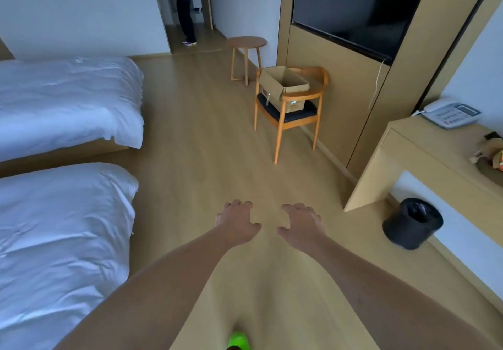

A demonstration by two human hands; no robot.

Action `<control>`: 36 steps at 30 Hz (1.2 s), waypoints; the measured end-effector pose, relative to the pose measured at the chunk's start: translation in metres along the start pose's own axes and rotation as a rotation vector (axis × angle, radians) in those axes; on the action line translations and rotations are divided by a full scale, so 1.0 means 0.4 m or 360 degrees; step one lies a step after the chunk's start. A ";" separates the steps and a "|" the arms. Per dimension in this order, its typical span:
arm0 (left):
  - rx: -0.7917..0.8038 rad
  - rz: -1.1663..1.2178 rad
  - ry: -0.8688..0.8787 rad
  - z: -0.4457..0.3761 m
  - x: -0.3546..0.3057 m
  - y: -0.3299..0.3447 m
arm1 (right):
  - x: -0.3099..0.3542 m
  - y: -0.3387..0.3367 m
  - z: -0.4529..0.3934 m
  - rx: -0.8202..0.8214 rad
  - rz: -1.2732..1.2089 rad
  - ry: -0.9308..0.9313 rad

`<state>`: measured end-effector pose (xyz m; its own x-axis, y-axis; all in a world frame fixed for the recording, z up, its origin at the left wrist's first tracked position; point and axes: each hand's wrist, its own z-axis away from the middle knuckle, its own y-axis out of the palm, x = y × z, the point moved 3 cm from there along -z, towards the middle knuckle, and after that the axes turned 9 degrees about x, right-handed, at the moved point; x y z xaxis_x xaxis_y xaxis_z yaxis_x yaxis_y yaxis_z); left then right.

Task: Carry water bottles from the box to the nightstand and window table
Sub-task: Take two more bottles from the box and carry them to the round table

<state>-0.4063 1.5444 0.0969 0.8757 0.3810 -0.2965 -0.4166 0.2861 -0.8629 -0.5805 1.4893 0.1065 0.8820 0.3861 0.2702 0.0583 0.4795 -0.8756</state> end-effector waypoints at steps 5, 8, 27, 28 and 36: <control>-0.0065 0.0109 0.0010 -0.260 0.059 -0.198 | 0.066 -0.126 -0.234 -0.0031 -0.0059 0.0074; -0.0028 0.0129 -0.0006 -0.389 0.098 -0.260 | 0.092 -0.169 -0.377 0.0016 -0.0062 0.0107; -0.0114 0.0066 -0.0113 -1.413 0.184 -0.808 | 0.197 -0.679 -1.548 -0.0014 -0.0037 -0.0092; -0.0084 0.0053 -0.0103 -1.456 0.186 -0.816 | 0.199 -0.691 -1.595 -0.0009 -0.0038 -0.0092; 0.0031 -0.0007 0.0054 -1.917 0.218 -0.946 | 0.201 -0.765 -2.029 0.0013 -0.0100 0.0044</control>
<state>0.0149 0.7954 0.0838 0.8851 0.3499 -0.3068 -0.4172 0.3046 -0.8562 -0.1478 0.7340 0.0711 0.8893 0.3330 0.3135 0.1105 0.5087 -0.8538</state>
